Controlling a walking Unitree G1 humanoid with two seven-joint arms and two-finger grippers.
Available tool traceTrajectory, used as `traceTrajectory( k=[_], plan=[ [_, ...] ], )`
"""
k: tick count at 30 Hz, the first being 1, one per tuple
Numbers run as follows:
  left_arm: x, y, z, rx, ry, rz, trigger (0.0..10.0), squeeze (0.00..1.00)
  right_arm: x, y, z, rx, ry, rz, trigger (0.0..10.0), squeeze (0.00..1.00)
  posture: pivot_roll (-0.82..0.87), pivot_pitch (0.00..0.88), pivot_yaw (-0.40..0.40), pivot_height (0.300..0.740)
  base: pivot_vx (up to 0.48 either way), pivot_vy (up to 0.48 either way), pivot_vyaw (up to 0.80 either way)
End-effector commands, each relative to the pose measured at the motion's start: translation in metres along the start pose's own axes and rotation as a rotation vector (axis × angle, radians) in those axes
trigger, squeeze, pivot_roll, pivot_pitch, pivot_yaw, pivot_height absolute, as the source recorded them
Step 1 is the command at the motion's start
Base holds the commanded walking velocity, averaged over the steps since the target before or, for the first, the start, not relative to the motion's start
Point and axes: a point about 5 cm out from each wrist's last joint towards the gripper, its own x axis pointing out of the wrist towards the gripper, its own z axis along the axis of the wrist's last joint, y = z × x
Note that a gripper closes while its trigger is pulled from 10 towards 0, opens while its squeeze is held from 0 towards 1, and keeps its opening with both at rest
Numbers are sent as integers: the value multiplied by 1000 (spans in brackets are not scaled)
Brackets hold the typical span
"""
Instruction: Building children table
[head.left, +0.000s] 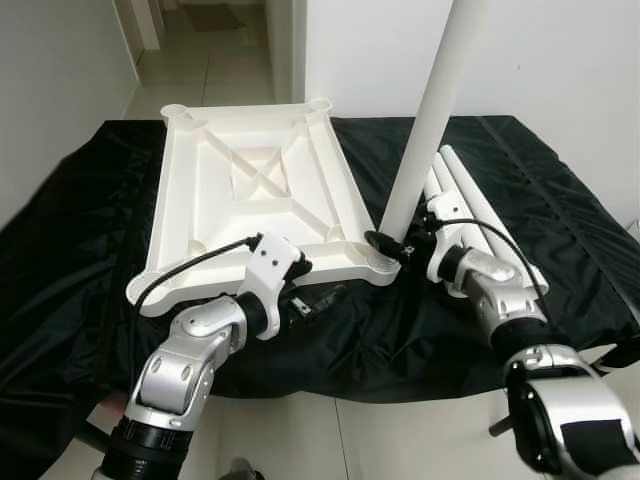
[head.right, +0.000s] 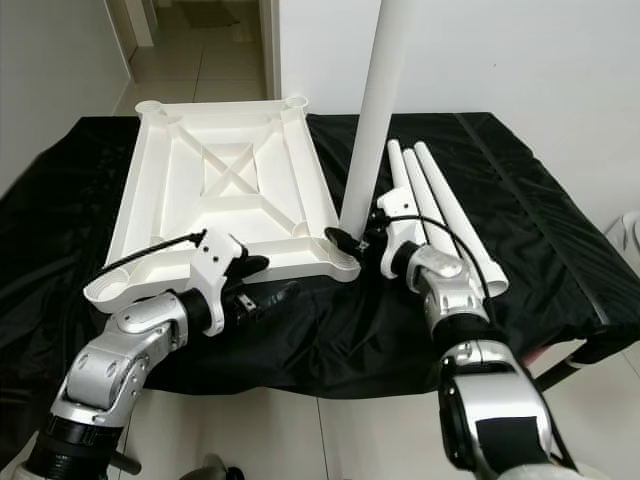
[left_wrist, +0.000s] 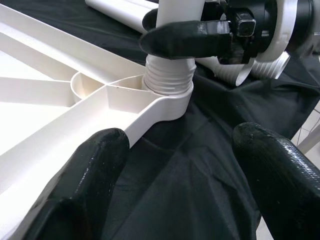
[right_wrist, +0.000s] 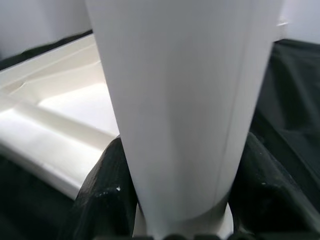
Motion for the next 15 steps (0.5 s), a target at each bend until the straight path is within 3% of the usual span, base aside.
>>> traceTrajectory(
  k=[1, 4, 5, 8, 13, 15],
  plan=[
    [0, -2, -1, -3, 6, 11, 10000, 0, 0, 5, -9, 38, 25, -41, 0, 0, -33, 47, 16, 740, 0, 0, 0],
    [-1, -2, -1, -3, 6, 12, 10000, 0, 2, 13, -9, 47, 3, -65, 0, 0, -34, 44, 15, 740, 0, 0, 0],
    [0, -2, -2, -3, 7, 11, 10000, 0, 9, 29, -6, 102, -46, -130, 0, 0, -34, 39, 13, 740, 0, 0, 0],
    [0, -2, -2, -3, 6, 8, 10000, 0, 15, 41, -3, 132, -71, -179, 0, 0, -36, 35, 14, 740, 0, 0, 0],
    [0, -3, -2, -2, 6, 5, 10000, 0, 20, 49, 0, 133, -85, -253, 0, 0, -35, 31, 14, 740, 0, 0, 0],
    [0, -3, -2, -3, 6, 1, 10000, 0, 24, 59, 7, 159, -113, -363, 0, 0, -38, 34, 13, 740, 0, 0, 0]
  ],
)
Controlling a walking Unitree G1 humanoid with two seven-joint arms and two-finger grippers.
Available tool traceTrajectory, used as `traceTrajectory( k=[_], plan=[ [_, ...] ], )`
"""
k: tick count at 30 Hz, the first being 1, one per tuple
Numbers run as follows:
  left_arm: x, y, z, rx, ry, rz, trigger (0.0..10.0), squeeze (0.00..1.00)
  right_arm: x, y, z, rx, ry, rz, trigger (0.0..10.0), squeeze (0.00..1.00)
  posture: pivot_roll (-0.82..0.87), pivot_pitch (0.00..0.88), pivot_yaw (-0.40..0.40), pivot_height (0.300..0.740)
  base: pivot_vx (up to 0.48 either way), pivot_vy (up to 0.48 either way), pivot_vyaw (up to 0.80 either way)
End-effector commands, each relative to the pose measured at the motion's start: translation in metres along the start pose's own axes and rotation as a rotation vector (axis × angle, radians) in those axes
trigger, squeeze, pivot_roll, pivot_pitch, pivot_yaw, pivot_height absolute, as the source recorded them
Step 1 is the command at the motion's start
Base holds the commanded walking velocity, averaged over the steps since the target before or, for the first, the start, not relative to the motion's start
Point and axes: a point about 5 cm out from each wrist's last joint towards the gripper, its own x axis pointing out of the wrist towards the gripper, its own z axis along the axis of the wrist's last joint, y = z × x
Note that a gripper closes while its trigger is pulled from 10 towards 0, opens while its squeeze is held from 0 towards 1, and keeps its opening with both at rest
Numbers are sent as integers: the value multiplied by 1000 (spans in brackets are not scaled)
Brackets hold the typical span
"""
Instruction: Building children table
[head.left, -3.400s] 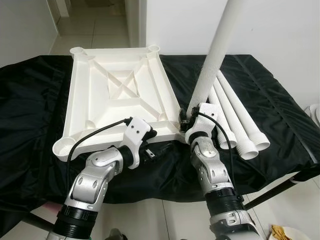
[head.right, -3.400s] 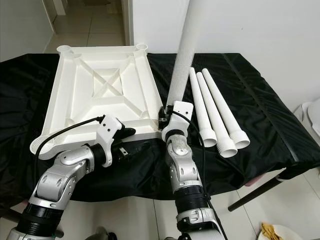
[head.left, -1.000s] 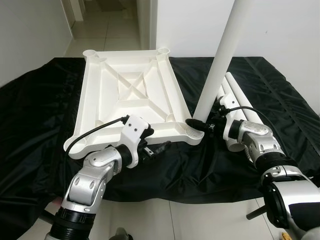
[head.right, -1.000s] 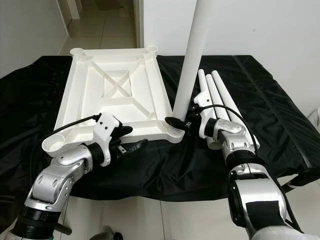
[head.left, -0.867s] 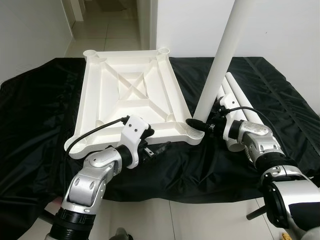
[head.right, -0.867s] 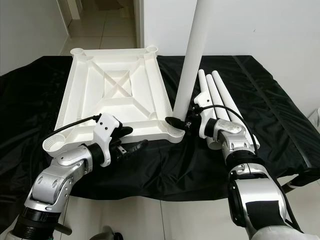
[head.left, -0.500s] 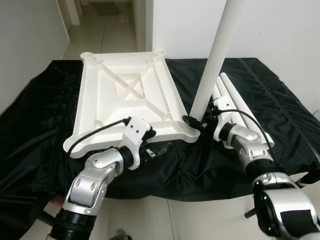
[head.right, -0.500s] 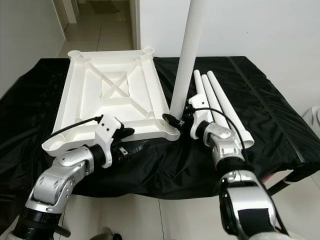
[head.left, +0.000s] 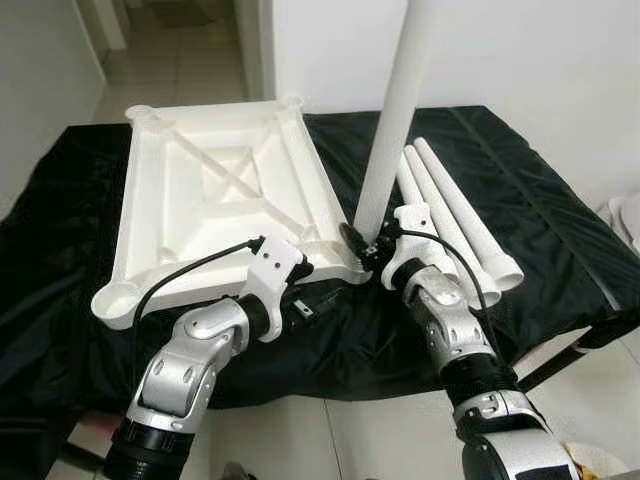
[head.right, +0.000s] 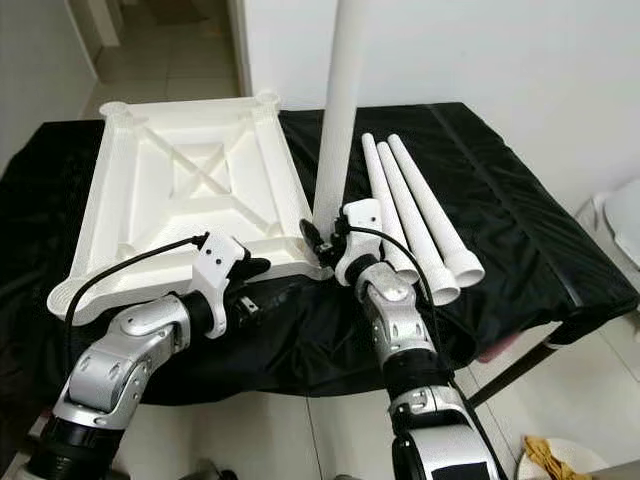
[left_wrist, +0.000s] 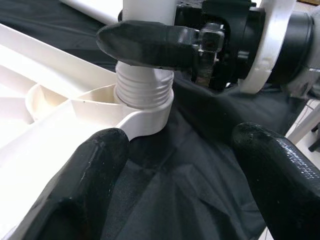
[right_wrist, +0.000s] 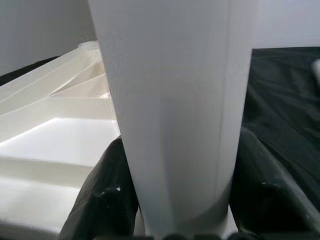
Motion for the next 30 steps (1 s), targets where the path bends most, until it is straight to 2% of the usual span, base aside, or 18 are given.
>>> traceTrajectory(
  k=[1, 3, 9, 19, 20, 30],
  plan=[
    [-1, -2, -2, -4, 4, 0, 10000, 0, 2, 5, 2, 54, -11, -107, 0, 0, -38, 34, 13, 740, 0, 0, 0],
    [-1, -3, -2, -5, 5, -3, 10000, 0, 2, 11, 6, 69, -25, -232, 0, 0, -40, 35, 13, 740, 0, 0, 0],
    [0, -5, -3, -12, 3, -11, 10000, 0, -1, 28, 5, 73, -6, -373, 0, 0, -43, 39, 14, 740, 0, 0, 0],
    [0, -5, -2, -15, 3, -6, 10000, 0, -1, 42, 3, 57, 31, -355, 0, 0, -36, 49, 12, 740, 0, 0, 0],
    [0, -4, -2, -16, 2, -3, 10000, 0, 0, 42, 2, 64, 38, -351, 10000, 0, -38, 52, 13, 740, 0, 0, 0],
    [1, -3, -1, -21, -5, 5, 10000, 0, 0, 45, 8, 105, 28, -313, 10000, 0, -47, 53, 14, 740, 0, 0, 0]
  ],
)
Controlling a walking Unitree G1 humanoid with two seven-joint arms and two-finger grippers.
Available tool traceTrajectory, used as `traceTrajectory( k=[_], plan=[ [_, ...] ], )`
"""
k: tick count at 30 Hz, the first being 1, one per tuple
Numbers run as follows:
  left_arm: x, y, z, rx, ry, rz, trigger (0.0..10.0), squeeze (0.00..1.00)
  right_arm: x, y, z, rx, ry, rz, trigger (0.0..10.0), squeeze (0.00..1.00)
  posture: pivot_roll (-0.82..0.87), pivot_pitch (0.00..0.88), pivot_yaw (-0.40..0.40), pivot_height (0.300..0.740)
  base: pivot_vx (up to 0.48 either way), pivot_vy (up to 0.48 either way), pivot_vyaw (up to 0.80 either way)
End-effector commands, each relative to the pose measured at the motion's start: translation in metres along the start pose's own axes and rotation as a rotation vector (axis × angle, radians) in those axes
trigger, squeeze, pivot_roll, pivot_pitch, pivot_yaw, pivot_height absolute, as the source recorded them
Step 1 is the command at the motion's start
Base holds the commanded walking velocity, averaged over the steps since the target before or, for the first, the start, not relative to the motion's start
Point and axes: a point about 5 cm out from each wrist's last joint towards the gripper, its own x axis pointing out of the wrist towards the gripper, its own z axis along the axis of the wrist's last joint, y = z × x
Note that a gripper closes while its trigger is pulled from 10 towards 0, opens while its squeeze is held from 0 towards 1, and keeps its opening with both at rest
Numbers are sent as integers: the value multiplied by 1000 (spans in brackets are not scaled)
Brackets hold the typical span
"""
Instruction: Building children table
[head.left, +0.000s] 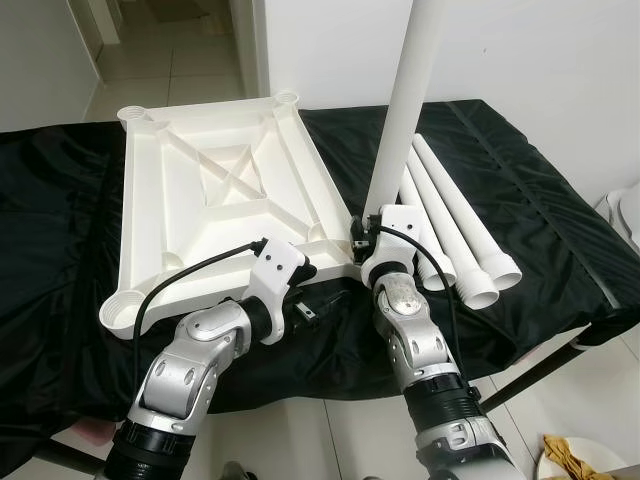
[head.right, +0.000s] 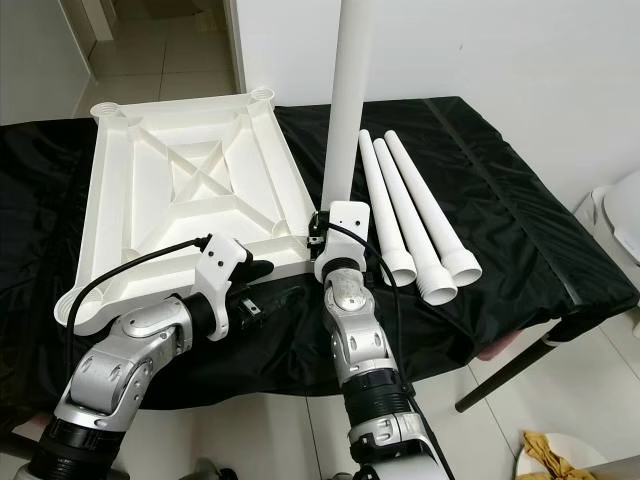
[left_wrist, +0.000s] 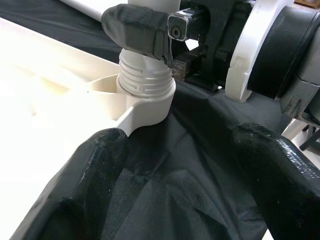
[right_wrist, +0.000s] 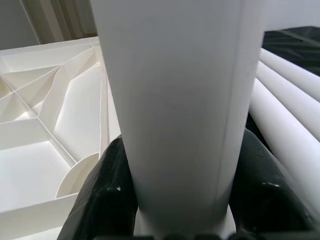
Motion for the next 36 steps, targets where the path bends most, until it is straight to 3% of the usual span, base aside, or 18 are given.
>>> traceTrajectory(
  k=[1, 2, 5, 6, 16, 17, 18, 23, 27, 36],
  plan=[
    [0, 1, 0, -5, 0, 25, 10000, 0, -3, 18, 0, 98, 23, 38, 10000, 0, -50, 54, 14, 740, 0, 0, 0],
    [1, 1, 0, -5, -2, 24, 10000, 0, -2, 15, 2, 113, 14, 48, 10000, 125, -54, 53, 15, 740, 0, 0, 0],
    [1, 1, 0, -6, -3, 23, 10000, 0, -2, 13, 3, 114, 11, 48, 10000, 125, -54, 54, 15, 740, 0, 0, 0],
    [1, 1, 0, -6, -4, 22, 10000, 0, -2, 9, 4, 115, 5, 40, 10000, 1000, -56, 53, 15, 740, 0, 0, 0],
    [5, 1, 3, -6, -16, 22, 10000, 0, -1, 0, 17, 121, -42, 220, 10000, 1000, -63, 57, 12, 740, 0, 0, 0],
    [5, 1, 3, -6, -17, 22, 10000, 0, 0, -5, 18, 107, -44, 236, 10000, 871, -64, 58, 12, 740, 0, 0, 0],
    [5, 0, 4, -6, -19, 22, 10000, 0, 1, -10, 20, 94, -41, 251, 10000, 0, -64, 58, 12, 740, 0, 0, 0],
    [6, 0, 5, -6, -22, 22, 10000, 0, 2, -25, 23, 62, -42, 305, 10000, 0, -66, 57, 12, 740, 0, 0, 0],
    [6, 2, 5, -2, -24, 23, 10000, 0, 2, -52, 23, -35, -29, 439, 10000, 0, -64, 57, 13, 740, 0, 0, 0],
    [5, 1, 5, -2, -24, 21, 10000, 0, 2, -77, 15, -113, 42, 588, 10000, 0, -59, 52, 16, 740, 0, 0, 0]
  ],
)
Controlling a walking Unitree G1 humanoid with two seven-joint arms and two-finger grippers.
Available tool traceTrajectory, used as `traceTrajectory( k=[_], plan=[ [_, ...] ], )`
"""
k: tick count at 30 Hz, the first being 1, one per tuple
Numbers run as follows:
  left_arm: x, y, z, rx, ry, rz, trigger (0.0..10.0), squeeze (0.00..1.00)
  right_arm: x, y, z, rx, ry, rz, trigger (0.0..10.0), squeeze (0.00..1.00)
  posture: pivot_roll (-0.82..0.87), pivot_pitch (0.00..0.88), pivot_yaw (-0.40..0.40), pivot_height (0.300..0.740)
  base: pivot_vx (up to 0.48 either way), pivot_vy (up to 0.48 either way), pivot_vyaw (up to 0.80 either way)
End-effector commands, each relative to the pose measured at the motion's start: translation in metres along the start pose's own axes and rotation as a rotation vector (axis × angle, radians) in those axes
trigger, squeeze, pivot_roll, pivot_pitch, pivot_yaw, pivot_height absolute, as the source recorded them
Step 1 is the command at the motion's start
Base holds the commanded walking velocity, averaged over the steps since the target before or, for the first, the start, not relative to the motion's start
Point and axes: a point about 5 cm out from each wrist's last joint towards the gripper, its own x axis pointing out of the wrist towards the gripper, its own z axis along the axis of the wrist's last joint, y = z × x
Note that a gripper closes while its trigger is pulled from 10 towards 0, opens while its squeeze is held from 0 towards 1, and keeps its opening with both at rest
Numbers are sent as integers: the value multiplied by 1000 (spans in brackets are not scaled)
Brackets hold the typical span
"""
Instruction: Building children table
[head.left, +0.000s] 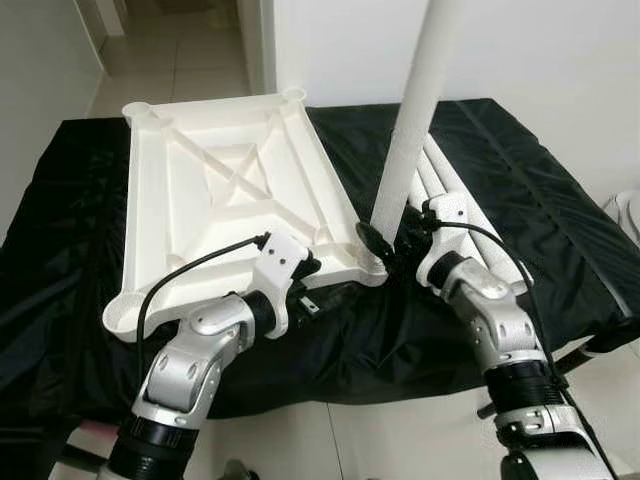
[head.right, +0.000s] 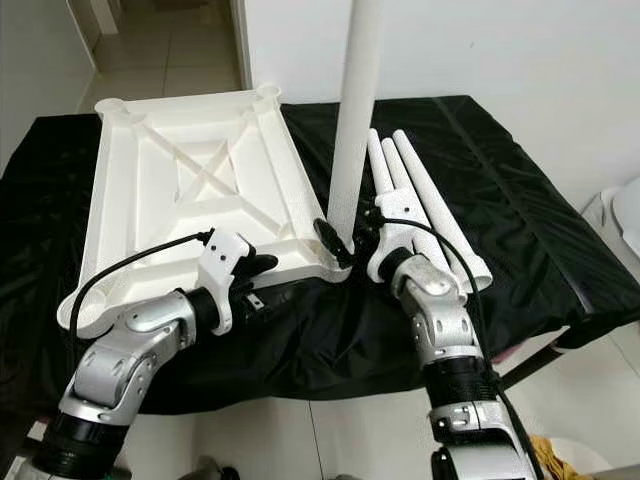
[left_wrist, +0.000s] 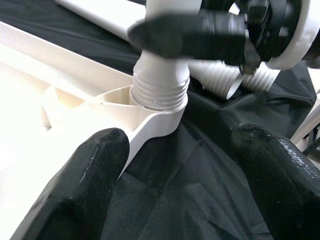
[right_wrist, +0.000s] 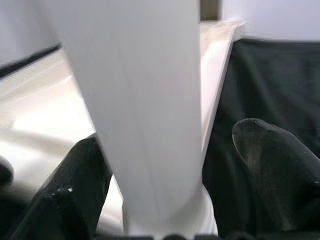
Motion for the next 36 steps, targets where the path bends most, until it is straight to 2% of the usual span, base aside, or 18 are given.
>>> traceTrajectory(
  k=[1, 2, 5, 12, 16, 19, 22, 23, 25, 27, 28, 36],
  plan=[
    [0, 2, -1, -2, 5, 36, 10000, 0, -2, -4, -5, -15, 27, 66, 10000, 0, -60, 50, 19, 740, 0, 0, 0],
    [0, 2, -1, -2, 5, 36, 10000, 0, -2, -4, -5, -15, 27, 66, 10000, 0, -60, 50, 19, 740, 0, 0, 0],
    [0, 1, -2, -1, 8, 29, 10000, 0, -5, -12, -17, -24, 93, 172, 10000, 0, -59, 48, 23, 740, 0, 0, 0],
    [2, -1, -1, 0, 9, 19, 10000, 0, 4, -20, -18, -46, 91, 179, 10000, 0, -55, 45, 25, 740, 0, 0, 0],
    [2, -2, -2, -1, 9, 18, 10000, 0, 6, -20, -17, -39, 86, 182, 10000, 0, -52, 44, 25, 740, 0, 0, 0],
    [1, -2, -2, 0, 11, 19, 10000, 0, 18, -16, -14, -49, 66, 216, 10000, 0, -43, 38, 26, 740, 0, 0, 0],
    [0, -3, -2, 1, 12, 19, 10000, 0, 21, -15, -14, -62, 71, 224, 10000, 0, -42, 38, 26, 740, 0, 0, 0],
    [0, -3, -2, 2, 12, 19, 10000, 0, 22, -15, -14, -59, 74, 229, 7137, 0, -40, 38, 27, 740, 0, 0, 0],
    [0, -3, -2, 2, 13, 19, 10000, 0, 23, -15, -14, -63, 73, 234, 7098, 0, -39, 38, 26, 740, 0, 0, 0],
    [0, -2, -2, 3, 17, 17, 10000, 0, 26, -13, -14, -68, 77, 253, 1529, 0, -38, 41, 26, 740, 0, 0, 0],
    [-1, -3, -2, 4, 19, 15, 10000, 0, 27, -12, -14, -71, 82, 264, 0, 0, -38, 41, 25, 740, 0, 0, 0],
    [-1, -4, -3, 7, 23, 11, 10000, 0, 25, -9, -22, -49, 110, 282, 0, 0, -36, 50, 18, 740, 0, 0, 0]
  ],
)
